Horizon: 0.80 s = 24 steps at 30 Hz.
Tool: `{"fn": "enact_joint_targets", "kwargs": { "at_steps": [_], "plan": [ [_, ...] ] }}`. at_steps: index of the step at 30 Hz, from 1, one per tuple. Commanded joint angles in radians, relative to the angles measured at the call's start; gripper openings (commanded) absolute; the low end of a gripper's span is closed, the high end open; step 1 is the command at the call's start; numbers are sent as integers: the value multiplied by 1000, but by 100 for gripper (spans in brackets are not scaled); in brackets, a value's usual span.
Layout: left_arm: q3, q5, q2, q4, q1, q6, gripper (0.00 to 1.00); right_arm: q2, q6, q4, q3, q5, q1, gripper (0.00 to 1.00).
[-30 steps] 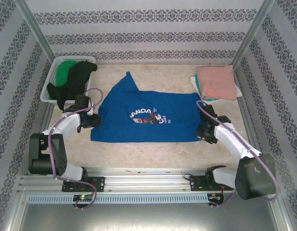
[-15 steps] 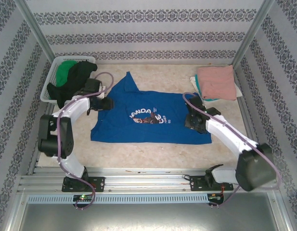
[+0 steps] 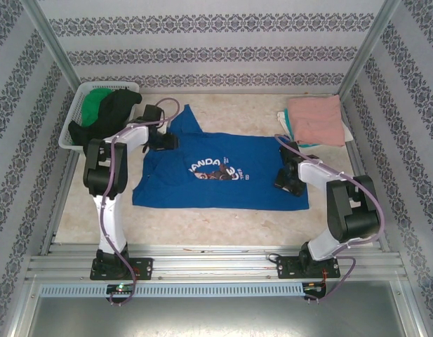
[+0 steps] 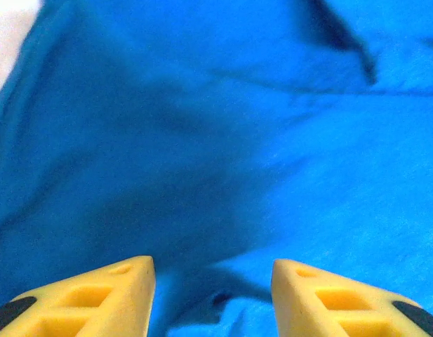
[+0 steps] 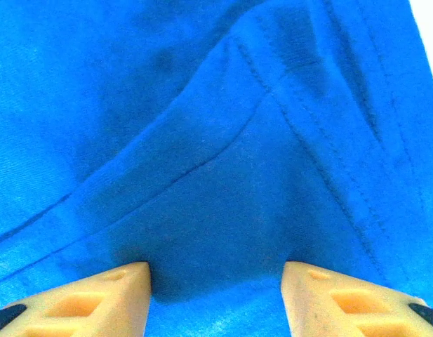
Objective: Fold and stack the t-shirts
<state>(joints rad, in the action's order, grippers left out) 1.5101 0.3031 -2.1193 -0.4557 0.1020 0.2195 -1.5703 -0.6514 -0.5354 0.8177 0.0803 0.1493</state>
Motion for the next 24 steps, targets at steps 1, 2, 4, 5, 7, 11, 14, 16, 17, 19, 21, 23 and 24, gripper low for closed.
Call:
{"fn": "enact_joint_targets", "kwargs": {
  "at_steps": [1,2,4,5,7,11,14,16,17,19,21,23,24],
  "plan": [
    [-102,-22,47,-16,-42,29,48,47,-22,1,-60,-13,-32,54],
    [-125,-24,61,-14,-46,25,48,58,-22,2,-71,-13,-42,54],
    [-162,-30,84,-13,-52,23,48,84,-26,2,-97,-13,-53,54],
    [-183,-23,96,-10,-57,21,47,100,-25,2,-110,-13,-53,55],
    [-215,-21,120,-6,-63,18,47,137,-30,-3,-138,-3,-57,55],
    [-252,-29,178,2,-71,15,48,233,-17,-17,-161,-22,-57,56],
    [-178,-1,171,-18,-68,20,48,297,5,-29,-137,-36,-45,56],
    [-101,8,150,-42,-55,27,48,325,19,-35,-107,-27,-30,57],
    [-59,8,136,-51,-45,29,48,329,26,-34,-89,-25,-26,57],
    [16,9,100,-56,-28,35,49,316,48,-29,-44,-25,-22,57],
    [106,41,42,-68,-12,43,50,272,74,-26,22,-28,-18,57],
    [188,48,-24,-78,6,45,50,206,103,-26,105,-28,-8,57],
    [234,55,-62,-88,15,44,50,167,118,-28,154,-24,-1,57]
  ]
}}
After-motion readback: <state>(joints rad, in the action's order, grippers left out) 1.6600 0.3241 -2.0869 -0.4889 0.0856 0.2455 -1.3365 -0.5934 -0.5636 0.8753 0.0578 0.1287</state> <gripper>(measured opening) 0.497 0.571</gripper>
